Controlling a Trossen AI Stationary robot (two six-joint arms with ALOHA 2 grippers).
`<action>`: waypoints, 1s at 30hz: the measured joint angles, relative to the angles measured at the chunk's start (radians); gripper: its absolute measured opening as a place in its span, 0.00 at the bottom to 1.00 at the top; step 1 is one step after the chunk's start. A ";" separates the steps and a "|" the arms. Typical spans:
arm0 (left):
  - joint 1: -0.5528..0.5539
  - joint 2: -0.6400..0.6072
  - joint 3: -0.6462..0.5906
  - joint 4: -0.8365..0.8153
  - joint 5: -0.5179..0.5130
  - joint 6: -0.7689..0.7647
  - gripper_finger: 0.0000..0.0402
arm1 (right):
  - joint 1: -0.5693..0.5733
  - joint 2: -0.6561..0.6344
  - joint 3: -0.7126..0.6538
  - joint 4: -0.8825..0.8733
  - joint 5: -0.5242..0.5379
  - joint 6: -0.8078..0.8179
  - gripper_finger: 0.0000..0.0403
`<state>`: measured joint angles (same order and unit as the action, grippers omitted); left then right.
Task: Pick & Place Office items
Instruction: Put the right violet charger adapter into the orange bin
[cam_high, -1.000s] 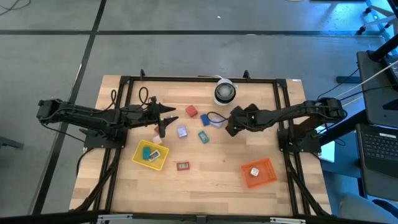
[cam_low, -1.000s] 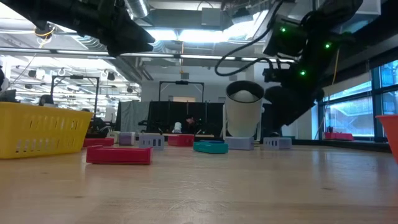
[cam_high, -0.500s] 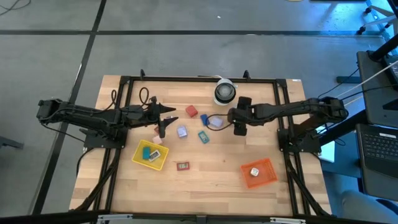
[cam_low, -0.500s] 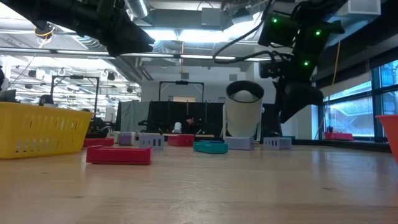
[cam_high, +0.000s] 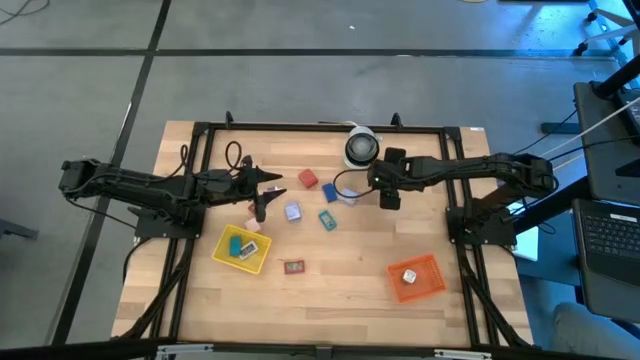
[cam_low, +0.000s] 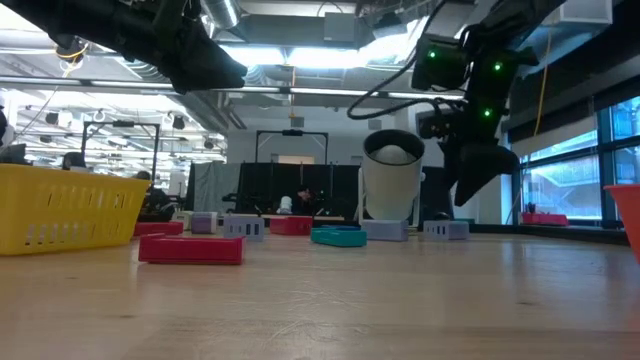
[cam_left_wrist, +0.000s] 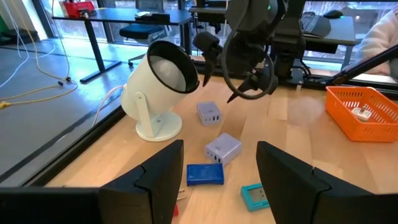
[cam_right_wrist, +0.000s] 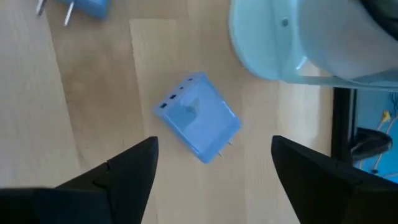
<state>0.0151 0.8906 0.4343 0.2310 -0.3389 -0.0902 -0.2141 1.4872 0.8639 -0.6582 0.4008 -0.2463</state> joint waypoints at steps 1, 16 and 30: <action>0.000 0.000 0.000 0.000 0.000 0.000 0.49 | -0.005 0.008 0.000 0.003 -0.014 -0.020 0.78; 0.000 0.000 0.000 -0.003 0.000 0.026 0.49 | -0.029 0.149 0.000 0.010 0.060 -0.253 0.78; 0.000 0.000 0.000 -0.005 0.000 0.051 0.49 | -0.080 0.148 0.040 0.039 -0.091 -0.295 0.78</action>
<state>0.0151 0.8906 0.4343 0.2264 -0.3389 -0.0387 -0.2942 1.6356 0.9039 -0.6192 0.3102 -0.5416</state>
